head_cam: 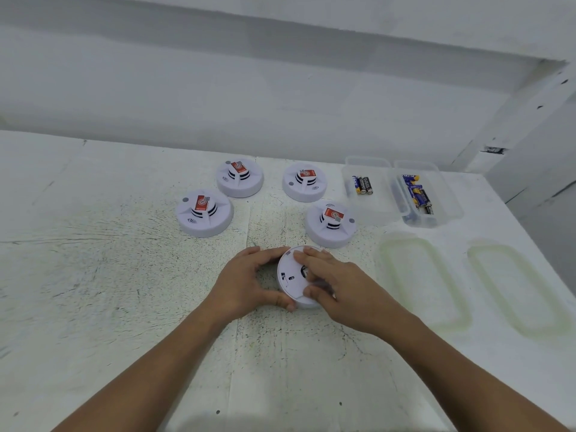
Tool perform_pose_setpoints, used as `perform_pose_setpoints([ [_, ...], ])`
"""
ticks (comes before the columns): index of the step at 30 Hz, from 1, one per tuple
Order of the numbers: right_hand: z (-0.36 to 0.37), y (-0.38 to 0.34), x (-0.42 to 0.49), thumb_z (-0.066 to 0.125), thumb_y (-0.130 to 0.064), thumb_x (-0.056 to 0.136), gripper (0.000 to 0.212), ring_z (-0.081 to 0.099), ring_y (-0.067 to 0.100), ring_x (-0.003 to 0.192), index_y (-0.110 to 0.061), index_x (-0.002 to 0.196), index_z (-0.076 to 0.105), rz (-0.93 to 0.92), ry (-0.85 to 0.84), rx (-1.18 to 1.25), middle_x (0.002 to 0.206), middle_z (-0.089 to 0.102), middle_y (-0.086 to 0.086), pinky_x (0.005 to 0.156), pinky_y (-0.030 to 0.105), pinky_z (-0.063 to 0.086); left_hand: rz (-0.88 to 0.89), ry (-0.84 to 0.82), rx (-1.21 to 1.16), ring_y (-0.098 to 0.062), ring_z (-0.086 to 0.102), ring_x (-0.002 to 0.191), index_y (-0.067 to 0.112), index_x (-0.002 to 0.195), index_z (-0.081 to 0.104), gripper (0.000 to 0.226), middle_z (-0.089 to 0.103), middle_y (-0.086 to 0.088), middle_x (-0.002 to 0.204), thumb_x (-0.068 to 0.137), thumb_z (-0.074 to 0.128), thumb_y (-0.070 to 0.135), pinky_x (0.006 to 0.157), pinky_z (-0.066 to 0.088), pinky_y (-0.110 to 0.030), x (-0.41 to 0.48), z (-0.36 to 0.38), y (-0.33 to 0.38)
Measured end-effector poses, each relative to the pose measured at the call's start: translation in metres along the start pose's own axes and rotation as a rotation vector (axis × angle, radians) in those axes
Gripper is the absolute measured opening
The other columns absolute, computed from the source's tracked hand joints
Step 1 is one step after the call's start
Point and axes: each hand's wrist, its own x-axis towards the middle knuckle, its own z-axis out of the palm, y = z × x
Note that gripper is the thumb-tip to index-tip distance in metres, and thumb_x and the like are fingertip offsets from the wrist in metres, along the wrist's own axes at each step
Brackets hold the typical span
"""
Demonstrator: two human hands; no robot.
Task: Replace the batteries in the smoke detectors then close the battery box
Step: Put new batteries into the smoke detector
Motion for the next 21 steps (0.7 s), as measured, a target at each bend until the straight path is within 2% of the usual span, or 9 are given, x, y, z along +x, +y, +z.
perform_pose_setpoints([
  [4, 0.001, -0.003, -0.003, 0.053, -0.024, 0.095, 0.049, 0.022, 0.006, 0.142, -0.021, 0.142, 0.040, 0.038, 0.006, 0.023, 0.153, 0.030, -0.008, 0.104, 0.018, 0.029, -0.001, -0.013, -0.002, -0.015, 0.047, 0.121, 0.053, 0.124, 0.052, 0.100, 0.047, 0.049, 0.098, 0.029, 0.079, 0.069, 0.104, 0.040, -0.038, 0.000, -0.001, 0.001],
  [6, 0.000, -0.004, -0.005, 0.053, -0.025, 0.096, 0.052, 0.014, -0.004, 0.141, -0.024, 0.145, 0.036, 0.038, 0.012, 0.034, 0.150, 0.032, -0.012, 0.112, 0.014, 0.018, -0.004, -0.021, 0.002, -0.016, 0.047, 0.122, 0.053, 0.125, 0.051, 0.100, 0.047, 0.048, 0.099, 0.030, 0.079, 0.069, 0.103, 0.040, -0.039, -0.001, -0.002, 0.002],
  [8, -0.002, -0.003, -0.009, 0.053, -0.024, 0.096, 0.051, 0.004, -0.016, 0.132, -0.024, 0.144, 0.037, 0.045, 0.013, 0.033, 0.140, 0.029, -0.025, 0.109, 0.004, 0.003, -0.003, -0.025, 0.001, -0.016, 0.046, 0.123, 0.054, 0.125, 0.050, 0.099, 0.046, 0.047, 0.100, 0.031, 0.080, 0.069, 0.103, 0.040, -0.040, -0.003, -0.002, 0.003],
  [9, -0.002, -0.001, -0.011, 0.053, -0.021, 0.094, 0.051, 0.003, -0.017, 0.132, -0.023, 0.143, 0.040, 0.051, 0.021, 0.055, 0.137, 0.026, -0.027, 0.111, 0.005, 0.004, -0.004, -0.025, 0.000, -0.016, 0.045, 0.125, 0.053, 0.126, 0.050, 0.099, 0.045, 0.047, 0.101, 0.034, 0.081, 0.066, 0.104, 0.039, -0.039, -0.003, -0.003, 0.003],
  [11, -0.003, 0.004, -0.016, 0.052, -0.016, 0.083, 0.056, 0.008, -0.013, 0.138, -0.021, 0.139, 0.046, 0.064, 0.030, 0.133, 0.141, 0.029, -0.028, 0.113, 0.014, 0.017, -0.012, -0.022, 0.001, -0.014, 0.042, 0.127, 0.049, 0.129, 0.050, 0.095, 0.041, 0.047, 0.104, 0.040, 0.085, 0.056, 0.104, 0.037, -0.035, -0.005, -0.003, 0.007],
  [13, 0.001, 0.010, -0.020, 0.051, -0.010, 0.075, 0.070, 0.006, -0.013, 0.140, -0.024, 0.142, 0.039, 0.079, 0.005, 0.158, 0.143, 0.034, -0.026, 0.111, 0.013, 0.021, -0.017, -0.016, 0.005, -0.013, 0.041, 0.127, 0.048, 0.129, 0.050, 0.091, 0.040, 0.047, 0.103, 0.046, 0.087, 0.050, 0.104, 0.037, -0.033, -0.004, -0.003, 0.010],
  [15, 0.007, 0.015, -0.021, 0.055, -0.002, 0.076, 0.078, 0.004, -0.013, 0.140, -0.024, 0.147, 0.030, 0.048, 0.024, 0.139, 0.138, 0.039, -0.025, 0.110, 0.010, 0.020, -0.011, -0.012, 0.010, -0.012, 0.040, 0.128, 0.050, 0.128, 0.049, 0.087, 0.038, 0.048, 0.104, 0.049, 0.086, 0.052, 0.103, 0.035, -0.031, -0.004, -0.003, 0.011],
  [18, 0.013, 0.021, -0.019, 0.066, -0.002, 0.074, 0.063, 0.027, -0.005, 0.139, -0.019, 0.133, 0.052, -0.010, 0.156, 0.241, 0.136, 0.048, -0.018, 0.109, 0.013, 0.028, 0.018, -0.018, -0.048, -0.008, 0.046, 0.124, 0.057, 0.125, 0.048, 0.083, 0.048, 0.040, 0.114, 0.049, 0.079, 0.067, 0.103, 0.039, -0.031, -0.004, -0.003, 0.008],
  [21, 0.011, 0.020, -0.017, 0.072, 0.001, 0.071, 0.051, 0.051, 0.001, 0.124, -0.023, 0.116, 0.066, 0.055, 0.254, 0.527, 0.127, 0.061, -0.012, 0.104, 0.020, 0.041, 0.009, 0.025, -0.230, 0.004, 0.056, 0.114, 0.057, 0.120, 0.053, 0.071, 0.062, 0.026, 0.119, 0.054, 0.068, 0.078, 0.097, 0.046, -0.026, -0.006, -0.005, 0.007],
])
